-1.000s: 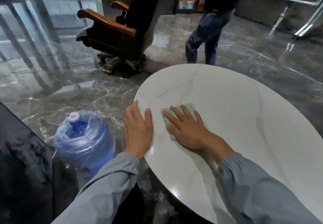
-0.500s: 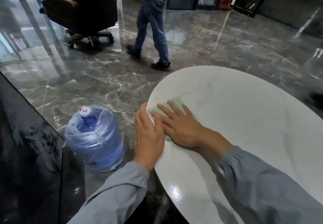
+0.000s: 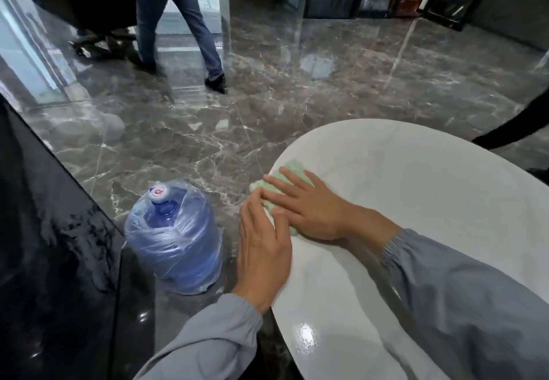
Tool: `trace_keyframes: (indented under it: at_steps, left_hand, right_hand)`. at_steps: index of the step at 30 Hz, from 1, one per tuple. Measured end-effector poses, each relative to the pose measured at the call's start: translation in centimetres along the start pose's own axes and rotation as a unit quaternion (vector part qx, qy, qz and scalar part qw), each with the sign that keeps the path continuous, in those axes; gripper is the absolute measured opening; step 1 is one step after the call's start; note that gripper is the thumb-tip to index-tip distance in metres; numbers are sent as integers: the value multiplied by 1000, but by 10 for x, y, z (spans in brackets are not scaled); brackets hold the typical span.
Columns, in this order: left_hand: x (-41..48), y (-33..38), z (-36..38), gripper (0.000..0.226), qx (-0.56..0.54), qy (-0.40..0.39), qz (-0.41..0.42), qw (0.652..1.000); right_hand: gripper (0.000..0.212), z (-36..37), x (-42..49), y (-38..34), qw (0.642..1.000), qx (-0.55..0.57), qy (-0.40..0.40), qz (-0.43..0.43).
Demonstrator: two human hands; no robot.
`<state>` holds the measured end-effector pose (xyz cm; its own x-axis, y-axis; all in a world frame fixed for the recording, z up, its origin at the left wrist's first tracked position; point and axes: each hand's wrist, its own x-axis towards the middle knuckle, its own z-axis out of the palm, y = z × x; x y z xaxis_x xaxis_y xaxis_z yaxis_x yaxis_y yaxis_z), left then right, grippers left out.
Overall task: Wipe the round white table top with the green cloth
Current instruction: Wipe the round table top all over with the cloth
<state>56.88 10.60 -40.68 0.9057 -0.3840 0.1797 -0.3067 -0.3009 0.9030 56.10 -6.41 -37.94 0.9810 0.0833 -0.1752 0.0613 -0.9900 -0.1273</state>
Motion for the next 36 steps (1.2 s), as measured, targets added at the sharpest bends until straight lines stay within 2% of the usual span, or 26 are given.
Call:
trace_keyframes:
  at_steps: [2,4,6,8,10,14,16,18,21,24,26,30,32,34,36]
  left_hand:
    - [0,0,0,48,8,0,-2,1000]
    - [-1,3,-1,47,18,-7,-4,1000]
    - [-2,5,0,48,38,-18,-1,999]
    - [-2,5,0,47,61,-20,8,998]
    - [-1,3,1,49,82,-17,22,996]
    - [0,-1,3,53,174,-31,34,984]
    - [1,0,4,53,224,-42,35,973]
    - [0,0,5,54,255,-55,43,965]
    - [0,-1,6,54,298,-64,74,949]
    - [1,1,7,54,313,-74,88,943]
    - [0,0,8,53,315,-68,101,941]
    - [2,-3,10,50,325,-57,110,938]
    - [2,-4,10,49,337,-56,114,933]
    - [4,-5,9,49,361,-55,138,920]
    - [12,-1,8,52,389,-59,160,905]
  right_hand:
    - [54,-5,9,21,1000,2,5,6]
    - [54,-11,20,56,994,12,19,105]
    - [55,-19,23,86,973,31,27,226]
    - [56,-18,25,90,957,49,25,286]
    - [56,-14,23,65,961,58,22,268]
    - [54,-2,1,22,986,60,29,150]
    - [56,-5,-18,37,983,76,23,163]
    - [57,-6,-41,68,968,81,39,236]
    - [58,-4,-83,123,919,90,55,381]
    - [59,-3,-95,142,883,109,50,454]
    - [58,-3,-75,122,892,111,46,436]
    - [56,-2,-19,48,957,75,34,277]
    - [56,-3,-9,32,971,72,29,224]
    - [57,-6,-14,43,974,83,27,211]
    - [58,-8,-30,69,963,96,36,248]
